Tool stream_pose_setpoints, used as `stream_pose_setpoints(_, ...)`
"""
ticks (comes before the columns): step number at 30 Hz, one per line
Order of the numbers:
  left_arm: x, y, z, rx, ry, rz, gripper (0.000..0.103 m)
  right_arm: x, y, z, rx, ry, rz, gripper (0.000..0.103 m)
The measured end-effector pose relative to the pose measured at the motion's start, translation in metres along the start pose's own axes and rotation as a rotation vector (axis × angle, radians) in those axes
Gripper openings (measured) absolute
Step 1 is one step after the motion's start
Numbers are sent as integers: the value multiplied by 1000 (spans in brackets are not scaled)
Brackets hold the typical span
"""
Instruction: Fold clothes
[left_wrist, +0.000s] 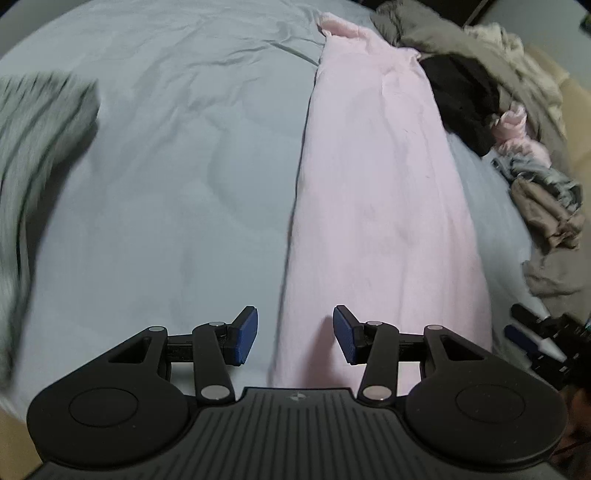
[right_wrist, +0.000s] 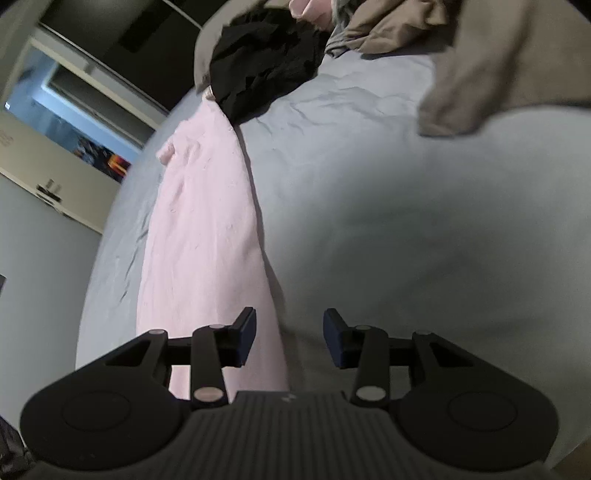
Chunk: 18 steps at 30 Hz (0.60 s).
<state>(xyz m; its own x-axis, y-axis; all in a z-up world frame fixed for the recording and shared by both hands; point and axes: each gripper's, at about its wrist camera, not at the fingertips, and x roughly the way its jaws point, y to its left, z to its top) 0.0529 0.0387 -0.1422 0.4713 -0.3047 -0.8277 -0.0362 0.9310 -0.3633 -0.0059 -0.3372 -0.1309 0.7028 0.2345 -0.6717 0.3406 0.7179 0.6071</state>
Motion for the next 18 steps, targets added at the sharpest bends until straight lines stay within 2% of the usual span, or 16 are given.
stream_pose_setpoints(1,1,1,-4,-5,-1,-2,43,-4,-3,-8,-17,-26,15,44)
stream_pose_setpoints(2,2,3,-2,-9,-7,2,33,-7,-6,-15,-44,-46,38,44)
stream_pose_setpoints(3,0,5,2,-9,-45,-5,31,-7,-8,-20,-73,-56,65,44)
stream_pose_setpoints(5,-6,16,2,-67,-114,-30,37,-3,-12,-26,-118,-42,124,44)
stream_pose_setpoints(6,-7,19,2,-77,-125,-30,37,0,-12,-24,-135,-46,155,44)
stream_pose_setpoints(9,-8,13,2,-18,-150,11,37,-3,-11,-17,-195,-117,222,49)
stream_pose_setpoints(11,-19,9,-6,18,-211,29,37,-7,-9,-14,-213,-156,253,49)
stream_pose_setpoints(14,-38,10,-20,29,-286,29,38,-9,-1,-15,-262,-186,276,49)
stream_pose_setpoints(18,-58,21,-39,9,-310,0,39,-14,17,-32,-396,-161,252,51)
